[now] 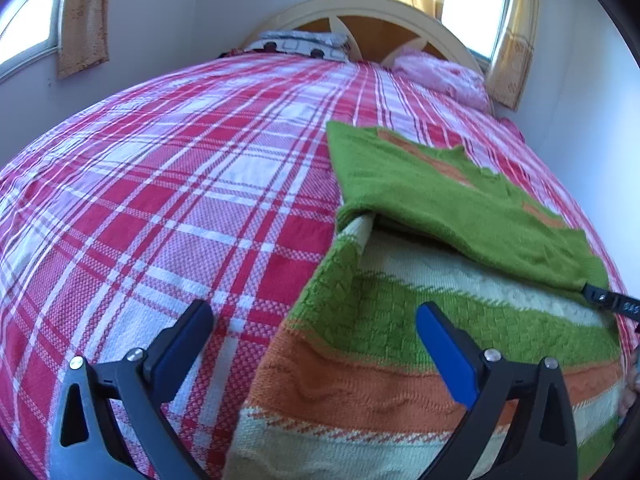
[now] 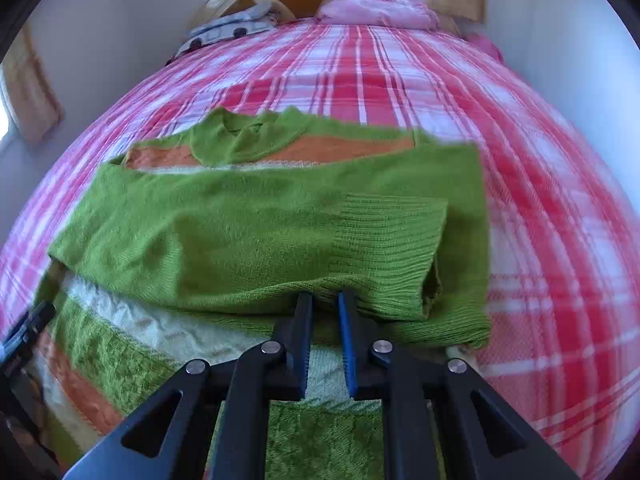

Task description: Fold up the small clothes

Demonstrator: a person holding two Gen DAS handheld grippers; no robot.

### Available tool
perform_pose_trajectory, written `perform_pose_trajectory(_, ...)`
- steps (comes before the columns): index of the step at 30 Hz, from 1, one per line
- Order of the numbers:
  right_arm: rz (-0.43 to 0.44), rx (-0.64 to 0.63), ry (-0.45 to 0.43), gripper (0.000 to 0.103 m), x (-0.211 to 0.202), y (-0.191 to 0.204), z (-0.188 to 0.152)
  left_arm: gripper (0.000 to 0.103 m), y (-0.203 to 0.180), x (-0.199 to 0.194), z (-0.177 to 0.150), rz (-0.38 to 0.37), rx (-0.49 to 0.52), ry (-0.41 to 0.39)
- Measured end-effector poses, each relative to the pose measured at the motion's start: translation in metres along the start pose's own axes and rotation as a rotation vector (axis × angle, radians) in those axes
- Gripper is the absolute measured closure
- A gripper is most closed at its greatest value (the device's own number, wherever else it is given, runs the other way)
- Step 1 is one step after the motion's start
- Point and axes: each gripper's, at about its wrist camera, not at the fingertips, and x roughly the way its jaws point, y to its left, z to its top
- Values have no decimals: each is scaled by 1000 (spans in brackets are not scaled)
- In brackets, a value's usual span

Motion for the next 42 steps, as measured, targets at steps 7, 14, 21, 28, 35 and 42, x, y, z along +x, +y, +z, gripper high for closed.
perform_pose_trajectory(7,79,-21,-256,72,-138,-8,-60,0,30,-59,-7,-97,115,-29)
perform_pose_trajectory(14,217,117,-231,9,-198,-24,-161,0,86,-119,-44,-181,172,1)
perform_pose_trajectory(21,163,54,-87,40,-212,-23,-226,3,84,-142,-101,-250,271,67)
perform_pose_trajectory(28,150,122,-28,52,-212,-30,-277,16,70,-146,-143,-298,320,147)
perform_pose_trajectory(35,106,49,35,52,-205,-8,-297,26,67,-142,-157,-362,290,223)
perform_pose_trajectory(42,68,-69,46,52,-200,18,-302,42,62,-141,-159,-386,289,237)
